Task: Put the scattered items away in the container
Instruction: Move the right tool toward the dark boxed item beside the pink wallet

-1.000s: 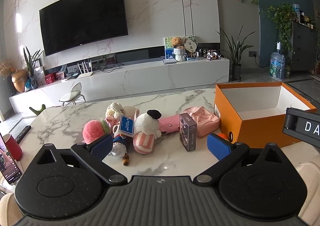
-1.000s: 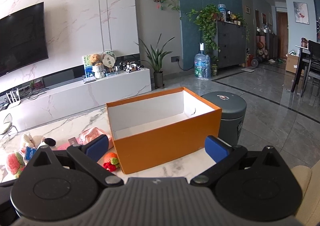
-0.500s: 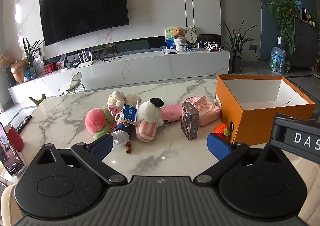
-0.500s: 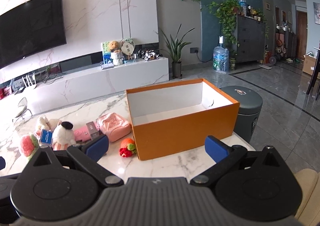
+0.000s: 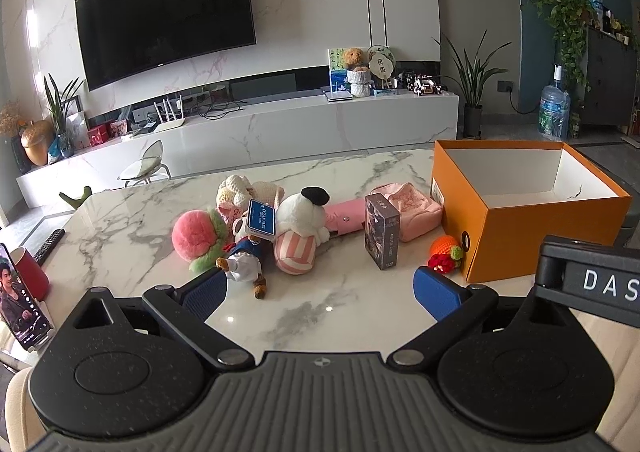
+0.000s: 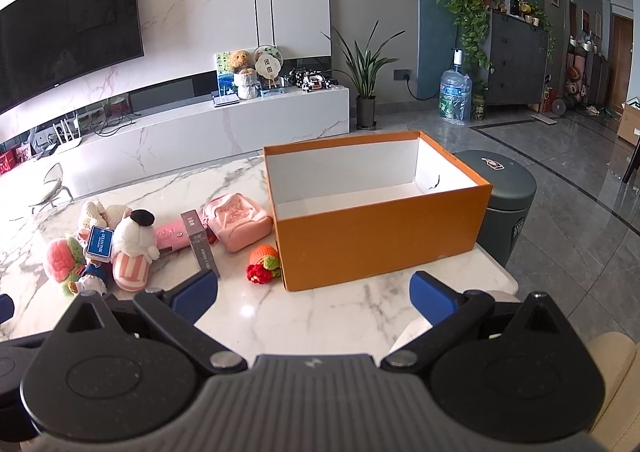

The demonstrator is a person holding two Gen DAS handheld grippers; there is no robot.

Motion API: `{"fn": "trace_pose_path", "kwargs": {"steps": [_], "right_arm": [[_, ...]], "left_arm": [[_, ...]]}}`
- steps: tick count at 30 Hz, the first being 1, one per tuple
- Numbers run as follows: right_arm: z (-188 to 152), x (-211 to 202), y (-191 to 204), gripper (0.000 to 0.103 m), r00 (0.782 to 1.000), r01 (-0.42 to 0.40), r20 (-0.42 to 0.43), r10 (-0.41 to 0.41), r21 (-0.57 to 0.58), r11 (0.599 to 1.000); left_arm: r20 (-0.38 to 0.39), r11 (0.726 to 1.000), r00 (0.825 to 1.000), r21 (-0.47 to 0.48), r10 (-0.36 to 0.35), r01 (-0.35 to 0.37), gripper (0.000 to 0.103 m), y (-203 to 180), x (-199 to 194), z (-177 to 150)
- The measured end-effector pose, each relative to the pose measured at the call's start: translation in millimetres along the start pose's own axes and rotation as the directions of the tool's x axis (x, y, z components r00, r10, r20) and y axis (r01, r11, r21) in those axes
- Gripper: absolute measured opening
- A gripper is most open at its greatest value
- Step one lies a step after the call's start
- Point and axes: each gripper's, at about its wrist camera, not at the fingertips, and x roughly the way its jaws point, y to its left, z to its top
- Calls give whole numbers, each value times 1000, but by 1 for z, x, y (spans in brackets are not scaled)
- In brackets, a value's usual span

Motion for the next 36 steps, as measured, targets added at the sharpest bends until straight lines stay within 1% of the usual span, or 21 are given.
{"fn": "trace_pose_path", "kwargs": {"steps": [36], "right_arm": [[-3,5,3,103,1000,0,-12,0,-18,1000]], "left_arm": [[-26,1000,1000,-5,2,-2,103,3,2,-2]]}}
